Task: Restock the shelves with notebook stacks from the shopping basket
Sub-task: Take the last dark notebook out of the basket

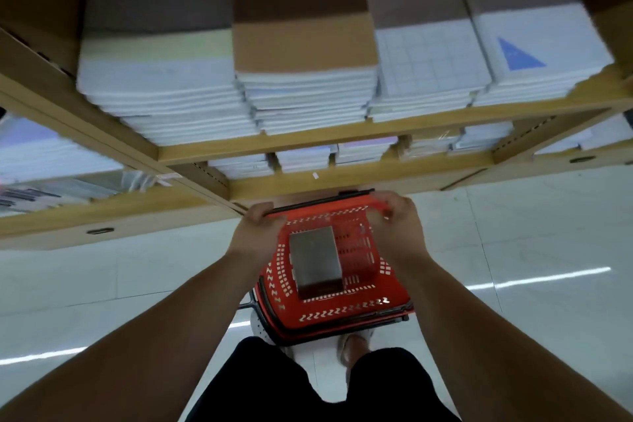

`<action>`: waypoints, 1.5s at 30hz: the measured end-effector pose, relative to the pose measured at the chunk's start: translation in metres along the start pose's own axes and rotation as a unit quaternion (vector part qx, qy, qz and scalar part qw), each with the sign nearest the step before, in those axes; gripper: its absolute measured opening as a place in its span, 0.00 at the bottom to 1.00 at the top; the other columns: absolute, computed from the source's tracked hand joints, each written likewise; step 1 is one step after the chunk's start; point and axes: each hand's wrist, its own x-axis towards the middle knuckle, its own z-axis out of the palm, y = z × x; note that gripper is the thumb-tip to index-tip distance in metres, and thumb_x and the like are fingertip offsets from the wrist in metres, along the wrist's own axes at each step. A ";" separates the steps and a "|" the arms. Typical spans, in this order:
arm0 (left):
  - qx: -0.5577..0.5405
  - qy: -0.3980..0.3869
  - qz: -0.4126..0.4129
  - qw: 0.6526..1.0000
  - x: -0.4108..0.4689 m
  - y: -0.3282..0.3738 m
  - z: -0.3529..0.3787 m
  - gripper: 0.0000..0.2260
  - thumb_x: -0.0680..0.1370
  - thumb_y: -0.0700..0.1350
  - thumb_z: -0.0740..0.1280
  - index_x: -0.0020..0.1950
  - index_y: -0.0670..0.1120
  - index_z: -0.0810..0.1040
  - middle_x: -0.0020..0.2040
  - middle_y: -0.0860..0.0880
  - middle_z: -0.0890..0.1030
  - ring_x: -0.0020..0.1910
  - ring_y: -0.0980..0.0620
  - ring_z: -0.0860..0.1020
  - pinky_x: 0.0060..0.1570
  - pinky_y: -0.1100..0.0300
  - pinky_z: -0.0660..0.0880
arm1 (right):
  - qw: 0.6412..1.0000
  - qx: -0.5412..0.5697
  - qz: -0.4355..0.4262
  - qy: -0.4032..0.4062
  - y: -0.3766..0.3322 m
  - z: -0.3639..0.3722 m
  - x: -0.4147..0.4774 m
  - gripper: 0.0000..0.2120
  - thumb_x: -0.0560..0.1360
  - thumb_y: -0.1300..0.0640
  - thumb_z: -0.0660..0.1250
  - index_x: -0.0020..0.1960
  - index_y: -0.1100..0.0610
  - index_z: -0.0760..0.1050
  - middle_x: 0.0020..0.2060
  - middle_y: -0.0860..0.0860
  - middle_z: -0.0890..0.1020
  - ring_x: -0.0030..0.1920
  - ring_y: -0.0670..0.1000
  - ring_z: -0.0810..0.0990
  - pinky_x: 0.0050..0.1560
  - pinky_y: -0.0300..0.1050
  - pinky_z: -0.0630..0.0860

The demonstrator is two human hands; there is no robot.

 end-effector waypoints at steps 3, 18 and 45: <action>0.060 -0.011 0.005 0.998 0.034 -0.034 0.010 0.15 0.81 0.53 0.67 0.68 0.56 0.74 0.59 0.46 0.82 0.51 0.46 0.83 0.51 0.53 0.79 | 0.998 -0.039 0.047 -0.029 0.041 0.020 0.003 0.06 0.81 0.51 0.66 0.49 0.47 0.83 0.41 0.48 0.85 0.35 0.49 0.82 0.36 0.45 0.79; 0.033 0.029 -0.049 0.998 0.200 -0.251 0.124 0.19 0.76 0.52 0.73 0.65 0.53 0.77 0.49 0.47 0.86 0.41 0.48 0.85 0.42 0.54 0.82 | 0.972 -0.057 0.108 -0.203 0.266 0.142 0.104 0.14 0.81 0.56 0.69 0.67 0.53 0.78 0.60 0.50 0.83 0.46 0.45 0.82 0.41 0.39 0.81; 0.013 0.036 0.118 0.992 0.452 -0.425 0.213 0.36 0.75 0.50 0.76 0.79 0.50 0.65 0.71 0.57 0.73 0.68 0.57 0.73 0.70 0.53 0.72 | 0.944 -0.117 0.049 -0.305 0.453 0.306 0.245 0.53 0.77 0.58 0.75 0.84 0.48 0.38 0.81 0.59 0.56 0.81 0.59 0.58 0.72 0.42 0.60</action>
